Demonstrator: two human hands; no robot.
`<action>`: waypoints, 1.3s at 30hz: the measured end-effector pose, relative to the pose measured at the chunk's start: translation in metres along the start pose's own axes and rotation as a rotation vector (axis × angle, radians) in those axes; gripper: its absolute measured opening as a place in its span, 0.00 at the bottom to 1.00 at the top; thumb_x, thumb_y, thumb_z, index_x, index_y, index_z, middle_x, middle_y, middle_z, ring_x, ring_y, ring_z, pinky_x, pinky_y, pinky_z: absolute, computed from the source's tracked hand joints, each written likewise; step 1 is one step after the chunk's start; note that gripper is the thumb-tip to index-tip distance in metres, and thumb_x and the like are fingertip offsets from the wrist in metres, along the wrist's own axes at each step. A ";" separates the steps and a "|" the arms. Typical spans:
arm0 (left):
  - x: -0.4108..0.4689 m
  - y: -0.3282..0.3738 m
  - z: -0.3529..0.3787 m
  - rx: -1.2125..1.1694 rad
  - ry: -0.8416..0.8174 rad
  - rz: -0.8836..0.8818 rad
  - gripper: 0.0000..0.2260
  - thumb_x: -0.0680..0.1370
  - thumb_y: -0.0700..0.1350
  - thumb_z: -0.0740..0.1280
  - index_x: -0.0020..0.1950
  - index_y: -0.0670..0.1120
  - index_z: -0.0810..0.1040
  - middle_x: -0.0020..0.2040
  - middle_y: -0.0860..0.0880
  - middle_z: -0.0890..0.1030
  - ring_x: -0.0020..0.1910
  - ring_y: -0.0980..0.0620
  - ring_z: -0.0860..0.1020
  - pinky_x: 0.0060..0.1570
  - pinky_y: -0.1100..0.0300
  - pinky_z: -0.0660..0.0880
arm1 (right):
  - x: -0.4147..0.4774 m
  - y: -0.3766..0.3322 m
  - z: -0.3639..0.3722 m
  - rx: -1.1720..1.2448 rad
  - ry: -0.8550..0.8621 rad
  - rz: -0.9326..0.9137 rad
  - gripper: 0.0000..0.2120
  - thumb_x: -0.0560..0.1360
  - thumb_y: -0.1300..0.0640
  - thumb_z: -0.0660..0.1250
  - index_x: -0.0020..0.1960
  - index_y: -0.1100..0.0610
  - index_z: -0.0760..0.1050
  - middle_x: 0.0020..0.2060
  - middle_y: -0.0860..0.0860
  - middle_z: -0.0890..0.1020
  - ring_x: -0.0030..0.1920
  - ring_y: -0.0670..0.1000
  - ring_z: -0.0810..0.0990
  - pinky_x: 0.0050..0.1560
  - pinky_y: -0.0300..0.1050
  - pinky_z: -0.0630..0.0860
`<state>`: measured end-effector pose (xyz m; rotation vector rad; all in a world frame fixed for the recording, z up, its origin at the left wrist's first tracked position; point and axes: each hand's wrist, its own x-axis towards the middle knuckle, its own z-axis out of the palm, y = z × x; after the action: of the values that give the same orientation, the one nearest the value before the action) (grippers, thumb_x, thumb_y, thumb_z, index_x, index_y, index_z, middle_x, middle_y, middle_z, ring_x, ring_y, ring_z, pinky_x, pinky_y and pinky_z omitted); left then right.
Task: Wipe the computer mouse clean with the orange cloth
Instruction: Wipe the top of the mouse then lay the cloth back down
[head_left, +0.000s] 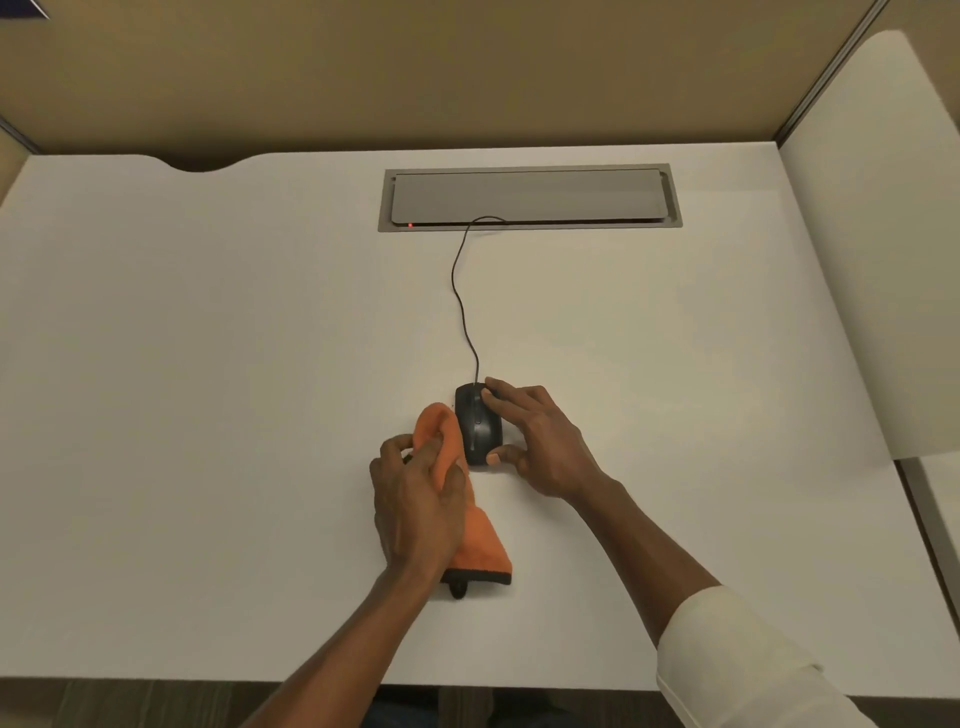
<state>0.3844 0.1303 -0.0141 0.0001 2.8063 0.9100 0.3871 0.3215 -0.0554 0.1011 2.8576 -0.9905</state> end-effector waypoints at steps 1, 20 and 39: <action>0.005 0.002 0.002 0.008 0.012 0.005 0.19 0.80 0.47 0.72 0.72 0.49 0.80 0.69 0.48 0.74 0.66 0.45 0.73 0.52 0.56 0.74 | 0.000 0.001 0.000 -0.006 -0.001 -0.001 0.38 0.75 0.44 0.75 0.81 0.51 0.66 0.81 0.44 0.65 0.74 0.53 0.67 0.62 0.52 0.77; -0.030 -0.024 0.029 0.538 -0.011 0.643 0.27 0.74 0.38 0.76 0.74 0.43 0.78 0.67 0.36 0.81 0.61 0.35 0.80 0.46 0.51 0.86 | 0.002 0.006 -0.001 -0.035 0.024 -0.046 0.34 0.77 0.54 0.74 0.80 0.48 0.67 0.80 0.42 0.67 0.70 0.50 0.69 0.50 0.51 0.83; 0.033 -0.008 0.006 0.177 0.036 0.289 0.24 0.75 0.41 0.74 0.71 0.50 0.80 0.65 0.42 0.75 0.62 0.40 0.71 0.40 0.51 0.82 | 0.003 0.003 -0.003 -0.032 -0.019 -0.006 0.40 0.74 0.45 0.77 0.81 0.47 0.65 0.81 0.40 0.64 0.74 0.51 0.66 0.57 0.51 0.79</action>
<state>0.3533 0.1292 -0.0299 0.4287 2.9603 0.7170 0.3843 0.3262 -0.0552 0.0793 2.8568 -0.9408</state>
